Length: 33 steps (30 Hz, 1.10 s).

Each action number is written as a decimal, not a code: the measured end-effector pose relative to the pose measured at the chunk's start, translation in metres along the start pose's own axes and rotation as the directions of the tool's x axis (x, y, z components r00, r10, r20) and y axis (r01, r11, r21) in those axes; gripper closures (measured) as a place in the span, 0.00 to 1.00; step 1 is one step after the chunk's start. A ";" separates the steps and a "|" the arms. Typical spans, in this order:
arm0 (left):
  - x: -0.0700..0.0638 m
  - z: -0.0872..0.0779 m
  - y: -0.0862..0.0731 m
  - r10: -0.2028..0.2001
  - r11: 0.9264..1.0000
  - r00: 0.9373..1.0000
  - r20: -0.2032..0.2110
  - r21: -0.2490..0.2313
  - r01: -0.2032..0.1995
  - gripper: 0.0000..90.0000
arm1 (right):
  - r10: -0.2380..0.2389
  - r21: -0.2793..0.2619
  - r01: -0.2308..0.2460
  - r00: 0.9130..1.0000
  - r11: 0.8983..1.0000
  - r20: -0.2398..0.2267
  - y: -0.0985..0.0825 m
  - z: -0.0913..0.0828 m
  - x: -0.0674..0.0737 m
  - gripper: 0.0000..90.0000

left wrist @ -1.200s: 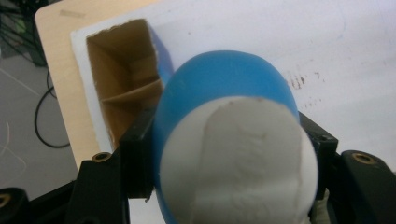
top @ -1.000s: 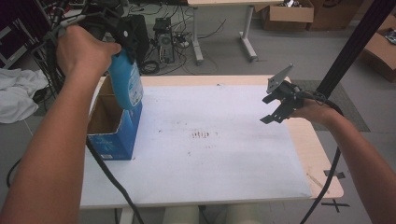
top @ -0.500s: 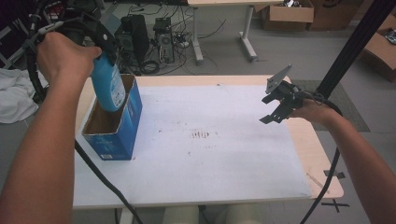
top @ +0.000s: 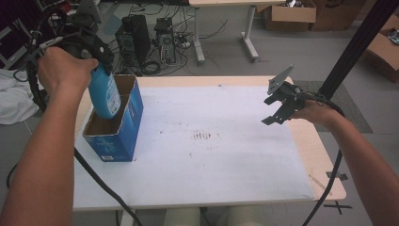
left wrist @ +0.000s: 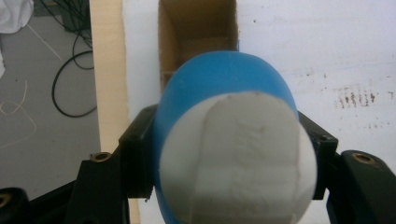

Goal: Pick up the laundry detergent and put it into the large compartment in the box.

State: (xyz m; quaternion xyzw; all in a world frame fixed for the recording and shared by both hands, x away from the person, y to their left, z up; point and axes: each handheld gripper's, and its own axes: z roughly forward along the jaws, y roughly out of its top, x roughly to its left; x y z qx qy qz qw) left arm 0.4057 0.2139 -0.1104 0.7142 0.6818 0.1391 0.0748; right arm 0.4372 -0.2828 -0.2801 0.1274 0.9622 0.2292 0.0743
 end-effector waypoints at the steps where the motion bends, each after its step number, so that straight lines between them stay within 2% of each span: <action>1: 0.001 0.003 0.000 -0.003 1.000 1.000 0.001 -0.001 0.003 0.42 | 0.001 0.002 -0.001 1.000 1.000 -0.001 0.000 0.000 0.000 0.19; 13: 0.012 0.038 -0.006 -0.016 0.999 1.000 0.006 0.039 0.016 0.42 | 0.006 0.011 -0.006 1.000 1.000 -0.002 0.000 0.002 -0.001 0.19; 19: 0.013 0.055 -0.009 -0.014 0.999 1.000 0.013 0.049 0.013 0.42 | 0.010 0.015 -0.010 1.000 1.000 0.001 0.000 0.003 -0.001 0.19; 23: 0.014 0.070 -0.013 -0.001 0.998 1.000 0.019 0.064 0.000 0.42 | 0.010 0.017 -0.010 1.000 1.000 0.000 0.000 0.003 -0.001 0.19; 29: 0.015 0.096 -0.019 -0.003 0.996 1.000 0.025 0.086 0.000 0.42 | 0.016 0.018 -0.016 1.000 1.000 0.001 -0.001 0.003 -0.002 0.19; 33: 0.015 0.109 -0.023 -0.001 0.996 1.000 0.025 0.086 -0.001 0.42 | 0.016 0.021 -0.016 1.000 1.000 0.000 -0.001 0.003 -0.002 0.19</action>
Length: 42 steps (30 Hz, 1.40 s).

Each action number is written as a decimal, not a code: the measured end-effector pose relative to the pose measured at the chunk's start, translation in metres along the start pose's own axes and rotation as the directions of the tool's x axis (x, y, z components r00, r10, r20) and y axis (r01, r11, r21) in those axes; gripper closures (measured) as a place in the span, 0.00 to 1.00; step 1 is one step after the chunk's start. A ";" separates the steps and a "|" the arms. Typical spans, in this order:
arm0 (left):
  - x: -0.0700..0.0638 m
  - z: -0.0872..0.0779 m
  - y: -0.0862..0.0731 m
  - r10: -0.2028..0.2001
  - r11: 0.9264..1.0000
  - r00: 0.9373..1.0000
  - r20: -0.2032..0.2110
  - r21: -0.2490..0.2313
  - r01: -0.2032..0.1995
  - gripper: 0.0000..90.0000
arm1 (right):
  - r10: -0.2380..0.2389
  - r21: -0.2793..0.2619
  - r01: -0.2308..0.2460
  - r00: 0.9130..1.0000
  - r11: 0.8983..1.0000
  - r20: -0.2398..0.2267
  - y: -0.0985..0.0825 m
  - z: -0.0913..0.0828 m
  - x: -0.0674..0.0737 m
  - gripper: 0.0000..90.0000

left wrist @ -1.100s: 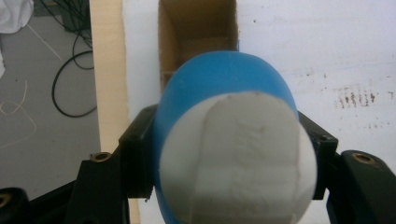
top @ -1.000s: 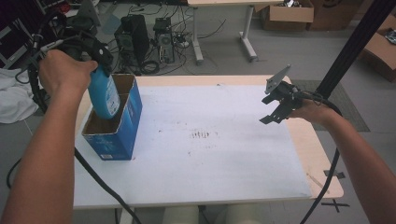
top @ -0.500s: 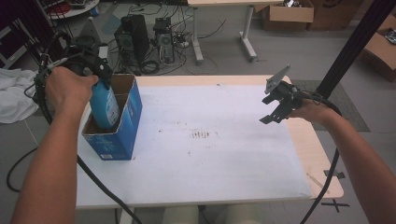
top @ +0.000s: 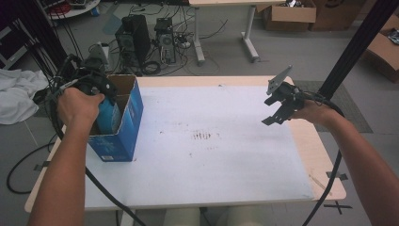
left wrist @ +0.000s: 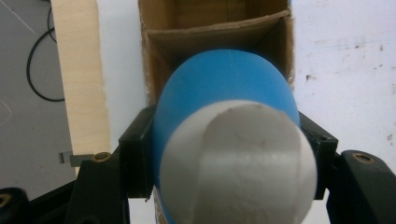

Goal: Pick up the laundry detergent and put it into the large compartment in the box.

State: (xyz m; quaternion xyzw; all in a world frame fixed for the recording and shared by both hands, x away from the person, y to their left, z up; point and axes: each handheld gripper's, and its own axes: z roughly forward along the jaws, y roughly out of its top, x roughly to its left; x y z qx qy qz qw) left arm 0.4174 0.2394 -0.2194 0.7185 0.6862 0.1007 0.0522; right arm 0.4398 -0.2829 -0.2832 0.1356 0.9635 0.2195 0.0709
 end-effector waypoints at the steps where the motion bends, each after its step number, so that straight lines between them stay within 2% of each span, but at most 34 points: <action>1: 0.000 0.003 -0.001 0.000 1.000 1.000 -0.001 0.001 0.000 0.42 | 0.002 0.001 -0.002 1.000 1.000 -0.001 0.000 0.000 0.000 0.19; 13: -0.003 0.034 -0.005 -0.001 1.000 1.000 0.000 0.011 0.001 0.42 | 0.004 0.010 -0.004 1.000 1.000 -0.002 0.000 0.002 -0.001 0.19; 25: -0.002 0.055 -0.008 0.007 0.999 1.000 0.007 0.051 -0.008 0.42 | 0.008 0.012 -0.008 1.000 1.000 -0.008 0.000 0.006 -0.001 0.19; 42: -0.003 0.060 -0.009 0.003 0.998 1.000 0.003 0.056 -0.003 0.42 | 0.008 0.010 -0.008 1.000 1.000 -0.011 0.001 0.008 -0.001 0.19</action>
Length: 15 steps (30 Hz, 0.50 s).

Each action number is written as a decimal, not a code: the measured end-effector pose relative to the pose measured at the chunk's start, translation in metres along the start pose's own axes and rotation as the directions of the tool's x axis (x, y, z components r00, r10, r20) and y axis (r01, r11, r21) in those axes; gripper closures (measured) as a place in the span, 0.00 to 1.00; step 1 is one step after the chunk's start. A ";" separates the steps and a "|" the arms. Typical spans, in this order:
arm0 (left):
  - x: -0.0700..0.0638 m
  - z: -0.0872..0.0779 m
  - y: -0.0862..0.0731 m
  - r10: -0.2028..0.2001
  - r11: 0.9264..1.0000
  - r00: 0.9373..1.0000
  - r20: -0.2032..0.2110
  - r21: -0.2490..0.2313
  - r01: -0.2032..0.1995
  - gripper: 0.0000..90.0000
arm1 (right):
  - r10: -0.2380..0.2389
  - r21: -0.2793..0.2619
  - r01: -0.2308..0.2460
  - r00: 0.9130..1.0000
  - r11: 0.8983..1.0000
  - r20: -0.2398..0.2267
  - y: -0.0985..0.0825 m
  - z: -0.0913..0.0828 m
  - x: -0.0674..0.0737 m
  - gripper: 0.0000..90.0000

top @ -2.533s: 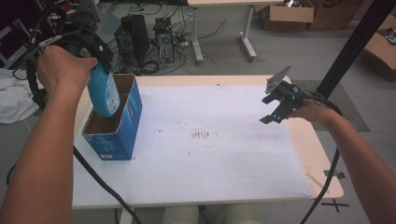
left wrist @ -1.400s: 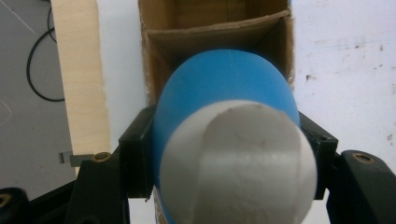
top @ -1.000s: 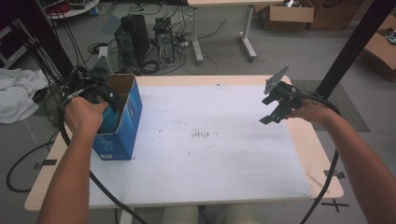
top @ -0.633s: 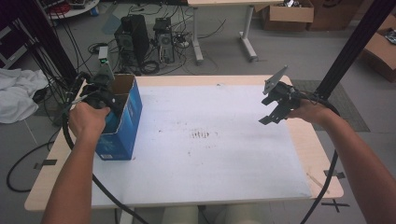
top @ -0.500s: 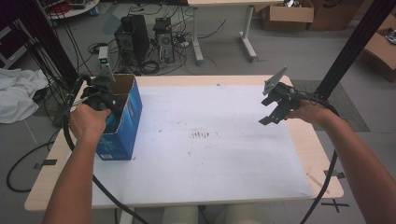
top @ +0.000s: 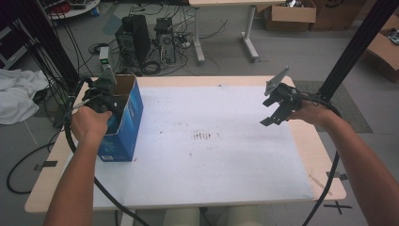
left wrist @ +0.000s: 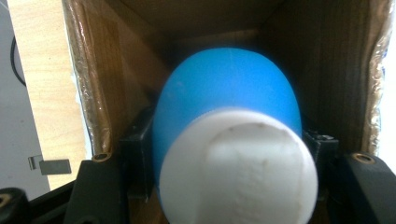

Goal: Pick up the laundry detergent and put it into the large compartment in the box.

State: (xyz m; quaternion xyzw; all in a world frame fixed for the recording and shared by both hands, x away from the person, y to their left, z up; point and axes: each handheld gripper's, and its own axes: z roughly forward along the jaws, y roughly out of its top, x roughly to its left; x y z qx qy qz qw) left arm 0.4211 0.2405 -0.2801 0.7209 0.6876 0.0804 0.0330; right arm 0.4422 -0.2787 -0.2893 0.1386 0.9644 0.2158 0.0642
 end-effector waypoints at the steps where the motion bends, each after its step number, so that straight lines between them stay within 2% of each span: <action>1: 0.000 0.000 0.000 -0.001 1.000 1.000 0.001 0.000 0.001 0.42 | -0.001 0.000 0.001 1.000 1.000 -0.001 0.000 0.000 0.000 0.19; 15: 0.003 0.000 -0.001 -0.011 1.000 1.000 0.011 -0.001 0.011 0.41 | -0.002 0.000 0.002 1.000 1.000 -0.002 0.000 0.000 0.002 0.19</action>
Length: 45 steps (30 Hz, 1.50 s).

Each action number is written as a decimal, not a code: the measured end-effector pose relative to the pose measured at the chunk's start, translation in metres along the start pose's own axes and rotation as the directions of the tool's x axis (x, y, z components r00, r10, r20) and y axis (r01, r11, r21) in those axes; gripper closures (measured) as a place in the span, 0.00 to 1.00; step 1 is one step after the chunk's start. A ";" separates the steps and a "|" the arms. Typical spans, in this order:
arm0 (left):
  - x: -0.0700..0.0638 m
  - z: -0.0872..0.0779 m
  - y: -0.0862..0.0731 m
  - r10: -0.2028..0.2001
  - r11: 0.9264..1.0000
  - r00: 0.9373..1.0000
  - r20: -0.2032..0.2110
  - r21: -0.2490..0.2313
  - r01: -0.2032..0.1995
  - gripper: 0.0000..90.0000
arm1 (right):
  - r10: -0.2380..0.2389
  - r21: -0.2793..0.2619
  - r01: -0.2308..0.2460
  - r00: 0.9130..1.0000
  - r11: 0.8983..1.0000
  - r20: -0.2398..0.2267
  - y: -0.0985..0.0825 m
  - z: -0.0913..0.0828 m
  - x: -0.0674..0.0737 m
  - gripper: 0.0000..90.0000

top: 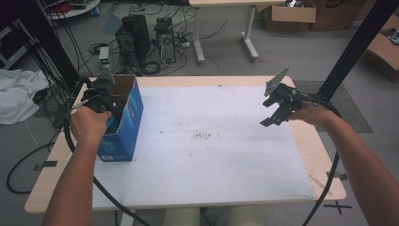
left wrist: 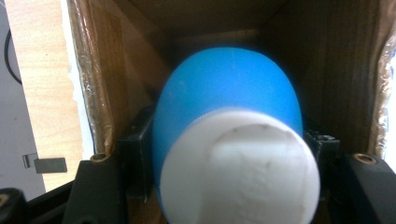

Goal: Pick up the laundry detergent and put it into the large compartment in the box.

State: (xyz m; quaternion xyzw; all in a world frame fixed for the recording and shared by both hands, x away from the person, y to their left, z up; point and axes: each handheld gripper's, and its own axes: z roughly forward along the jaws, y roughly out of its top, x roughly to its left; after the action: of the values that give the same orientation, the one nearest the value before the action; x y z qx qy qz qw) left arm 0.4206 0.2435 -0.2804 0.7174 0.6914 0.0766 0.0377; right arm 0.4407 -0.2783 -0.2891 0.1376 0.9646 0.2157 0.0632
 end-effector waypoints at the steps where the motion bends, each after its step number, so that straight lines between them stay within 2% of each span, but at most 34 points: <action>1: 0.000 0.000 0.000 0.001 1.000 1.000 -0.002 0.000 -0.001 0.41 | 0.000 0.000 0.000 1.000 1.000 0.000 0.000 0.000 0.000 0.19; 28: -0.001 -0.009 -0.002 0.003 1.000 1.000 -0.006 -0.031 -0.003 0.36 | -0.004 -0.004 0.004 1.000 1.000 -0.001 0.000 -0.002 0.002 0.19; 45: 0.001 -0.031 -0.003 0.007 0.998 1.000 -0.002 -0.069 -0.008 0.34 | -0.005 -0.013 0.005 1.000 1.000 0.006 0.000 -0.007 0.004 0.19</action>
State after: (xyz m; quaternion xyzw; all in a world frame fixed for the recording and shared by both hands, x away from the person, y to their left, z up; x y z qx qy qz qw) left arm 0.4132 0.2427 -0.2506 0.7182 0.6857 0.1010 0.0615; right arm 0.4356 -0.2803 -0.2833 0.1356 0.9633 0.2214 0.0675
